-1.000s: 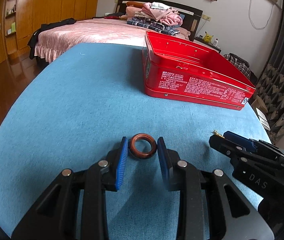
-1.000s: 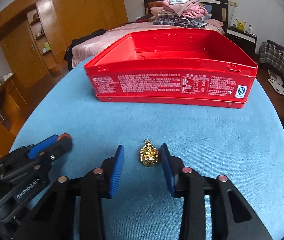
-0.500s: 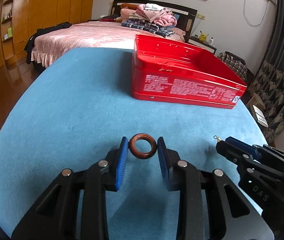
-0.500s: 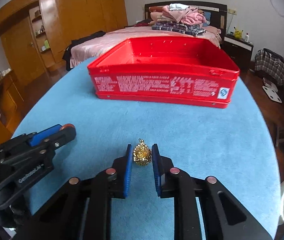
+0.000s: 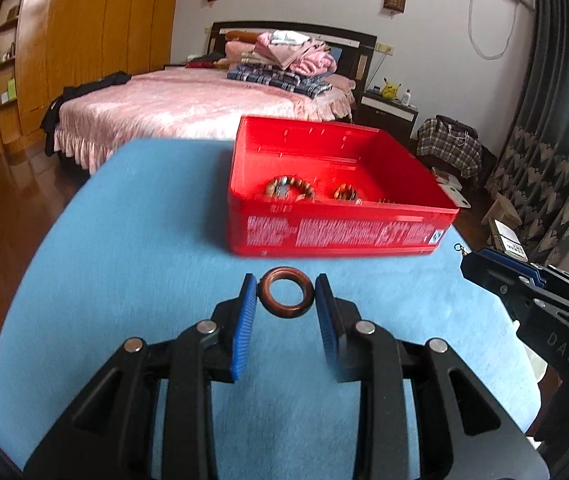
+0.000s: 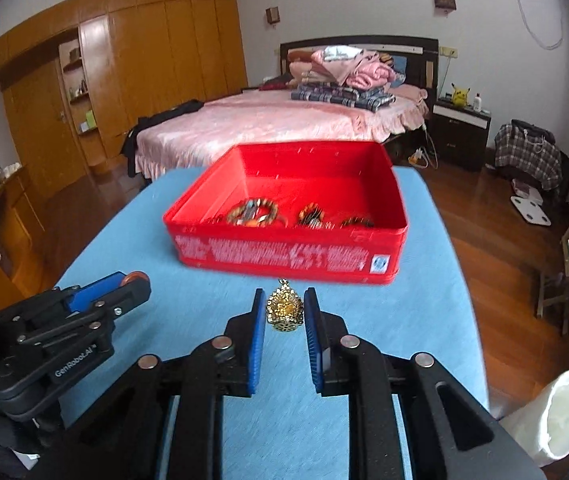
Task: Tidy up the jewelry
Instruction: 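Carry the ring and pendant into the red tin and open both tools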
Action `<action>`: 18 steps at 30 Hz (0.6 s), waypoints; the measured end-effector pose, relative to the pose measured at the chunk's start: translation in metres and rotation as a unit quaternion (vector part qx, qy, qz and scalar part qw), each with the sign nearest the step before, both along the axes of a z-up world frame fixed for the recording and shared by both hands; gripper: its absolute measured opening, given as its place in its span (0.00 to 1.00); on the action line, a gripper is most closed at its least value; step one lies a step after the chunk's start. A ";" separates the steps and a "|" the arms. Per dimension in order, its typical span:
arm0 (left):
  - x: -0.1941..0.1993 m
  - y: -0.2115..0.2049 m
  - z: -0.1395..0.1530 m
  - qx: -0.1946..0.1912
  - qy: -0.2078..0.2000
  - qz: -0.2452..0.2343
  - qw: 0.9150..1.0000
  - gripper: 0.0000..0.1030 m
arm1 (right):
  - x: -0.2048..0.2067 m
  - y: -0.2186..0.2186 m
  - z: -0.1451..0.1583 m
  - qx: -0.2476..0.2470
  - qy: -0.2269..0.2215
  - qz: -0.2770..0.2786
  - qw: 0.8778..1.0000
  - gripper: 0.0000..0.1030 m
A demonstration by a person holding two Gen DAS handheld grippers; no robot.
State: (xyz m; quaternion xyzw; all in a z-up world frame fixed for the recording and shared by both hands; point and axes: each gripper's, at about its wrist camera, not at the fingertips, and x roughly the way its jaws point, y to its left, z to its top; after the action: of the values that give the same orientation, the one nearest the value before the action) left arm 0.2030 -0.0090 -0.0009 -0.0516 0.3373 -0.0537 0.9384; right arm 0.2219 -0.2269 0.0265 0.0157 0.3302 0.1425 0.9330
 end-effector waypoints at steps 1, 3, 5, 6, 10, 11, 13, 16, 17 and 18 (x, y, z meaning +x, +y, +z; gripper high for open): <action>0.002 -0.002 0.005 0.001 -0.005 -0.001 1.000 0.28 | 0.001 -0.002 0.002 0.002 -0.003 -0.001 1.000 0.18; 0.006 -0.005 0.012 -0.001 -0.012 -0.003 1.000 0.28 | 0.008 -0.005 0.008 0.003 -0.009 -0.002 1.000 0.18; 0.012 -0.007 0.018 -0.001 -0.020 -0.004 1.000 0.28 | 0.013 -0.005 0.013 0.002 -0.017 -0.003 1.000 0.18; 0.016 -0.010 0.023 0.001 -0.026 -0.005 1.000 0.28 | 0.017 -0.004 0.015 0.002 -0.020 -0.002 1.000 0.18; 0.031 -0.016 0.034 0.003 -0.041 -0.011 0.999 0.28 | 0.033 -0.005 0.023 0.003 -0.031 -0.001 1.000 0.18; 0.036 -0.017 0.037 0.004 -0.045 -0.011 0.999 0.28 | 0.037 -0.005 0.025 0.004 -0.033 -0.001 0.999 0.18; 0.044 -0.020 0.040 0.004 -0.051 -0.012 0.999 0.28 | 0.044 -0.007 0.028 0.007 -0.036 0.000 0.999 0.18; 0.059 -0.022 0.044 0.010 -0.058 -0.013 0.998 0.28 | 0.058 -0.007 0.032 0.007 -0.042 -0.003 0.999 0.18; 0.065 -0.022 0.045 0.012 -0.060 -0.012 0.998 0.28 | 0.064 -0.007 0.033 0.007 -0.043 -0.003 0.999 0.18; 0.070 -0.021 0.046 0.012 -0.060 -0.012 0.998 0.28 | 0.067 -0.007 0.034 0.006 -0.044 -0.004 0.999 0.18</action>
State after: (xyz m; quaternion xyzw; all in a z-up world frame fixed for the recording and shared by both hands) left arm 0.2729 -0.0305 0.0448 -0.0331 0.2813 -0.0636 0.9570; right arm 0.2893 -0.2337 0.0607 0.0166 0.2875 0.1417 0.9471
